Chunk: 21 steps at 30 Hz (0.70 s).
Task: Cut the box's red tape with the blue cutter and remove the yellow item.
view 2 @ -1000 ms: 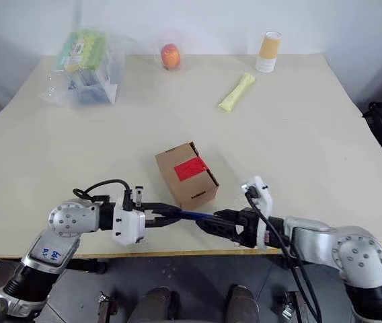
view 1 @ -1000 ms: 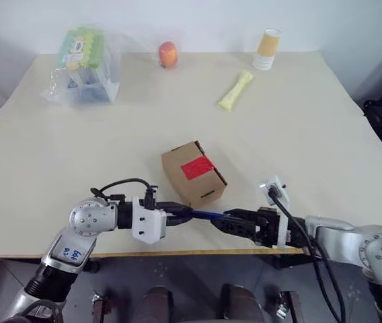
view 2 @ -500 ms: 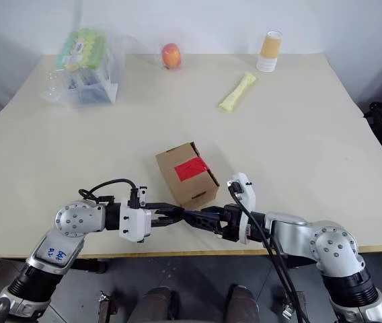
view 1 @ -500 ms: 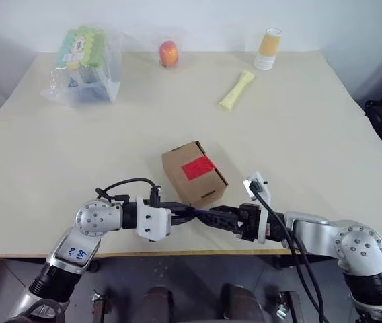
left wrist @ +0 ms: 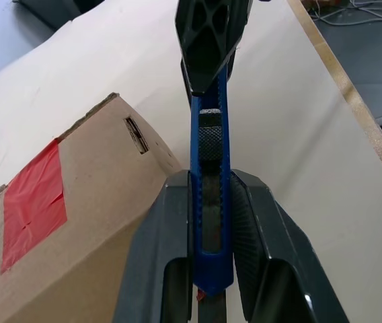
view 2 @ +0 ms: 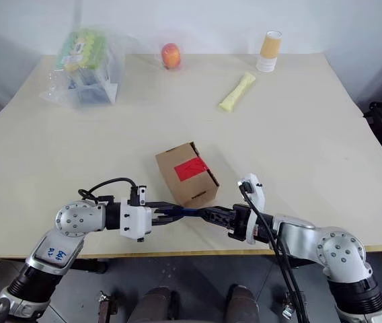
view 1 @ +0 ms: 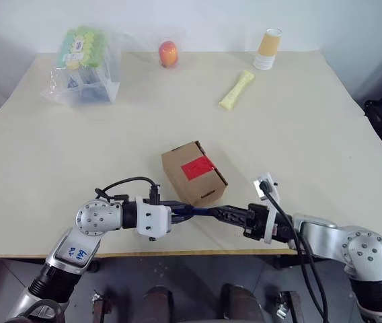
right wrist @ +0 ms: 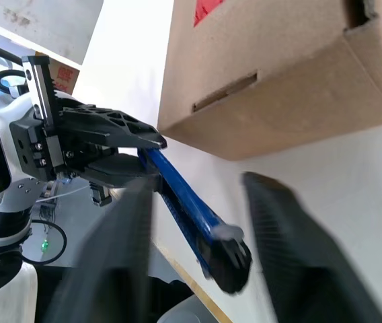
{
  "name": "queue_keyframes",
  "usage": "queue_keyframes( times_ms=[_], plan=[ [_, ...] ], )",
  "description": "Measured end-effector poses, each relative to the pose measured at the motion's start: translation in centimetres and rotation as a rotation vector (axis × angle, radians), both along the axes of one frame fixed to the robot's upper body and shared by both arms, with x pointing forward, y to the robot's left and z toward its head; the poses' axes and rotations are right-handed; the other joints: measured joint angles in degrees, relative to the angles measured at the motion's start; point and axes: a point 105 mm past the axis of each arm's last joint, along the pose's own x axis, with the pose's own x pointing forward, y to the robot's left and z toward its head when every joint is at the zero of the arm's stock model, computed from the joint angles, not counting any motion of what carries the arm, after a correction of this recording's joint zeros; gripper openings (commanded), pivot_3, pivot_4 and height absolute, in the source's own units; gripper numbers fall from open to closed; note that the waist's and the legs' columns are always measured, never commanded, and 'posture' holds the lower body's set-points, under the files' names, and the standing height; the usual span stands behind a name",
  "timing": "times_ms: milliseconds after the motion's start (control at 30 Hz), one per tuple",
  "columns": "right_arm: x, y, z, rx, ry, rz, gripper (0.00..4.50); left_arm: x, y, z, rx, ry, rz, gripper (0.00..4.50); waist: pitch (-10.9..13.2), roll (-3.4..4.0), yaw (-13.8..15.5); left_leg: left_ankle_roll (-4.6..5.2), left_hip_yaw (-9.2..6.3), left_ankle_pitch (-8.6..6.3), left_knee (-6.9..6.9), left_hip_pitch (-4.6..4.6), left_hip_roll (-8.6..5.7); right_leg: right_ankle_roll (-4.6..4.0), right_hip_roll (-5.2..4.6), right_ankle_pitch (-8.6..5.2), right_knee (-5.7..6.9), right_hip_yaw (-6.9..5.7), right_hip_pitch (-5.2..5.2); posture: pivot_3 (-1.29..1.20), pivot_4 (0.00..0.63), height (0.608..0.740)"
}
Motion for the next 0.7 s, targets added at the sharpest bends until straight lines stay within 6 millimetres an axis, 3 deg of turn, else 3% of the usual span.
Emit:
queue_keyframes(
  times_ms=[700],
  plan=[
    [-0.09,0.51,0.04,-0.008,0.007,0.064,1.06,-0.50,-0.40,0.09,0.000,-0.001,-0.016,0.45,0.0,0.00,0.0,0.00,0.00,0.00,0.00,0.00,0.00,0.00,0.00,0.00,-0.01,0.00,0.00,0.00,0.150,0.740]
  ],
)
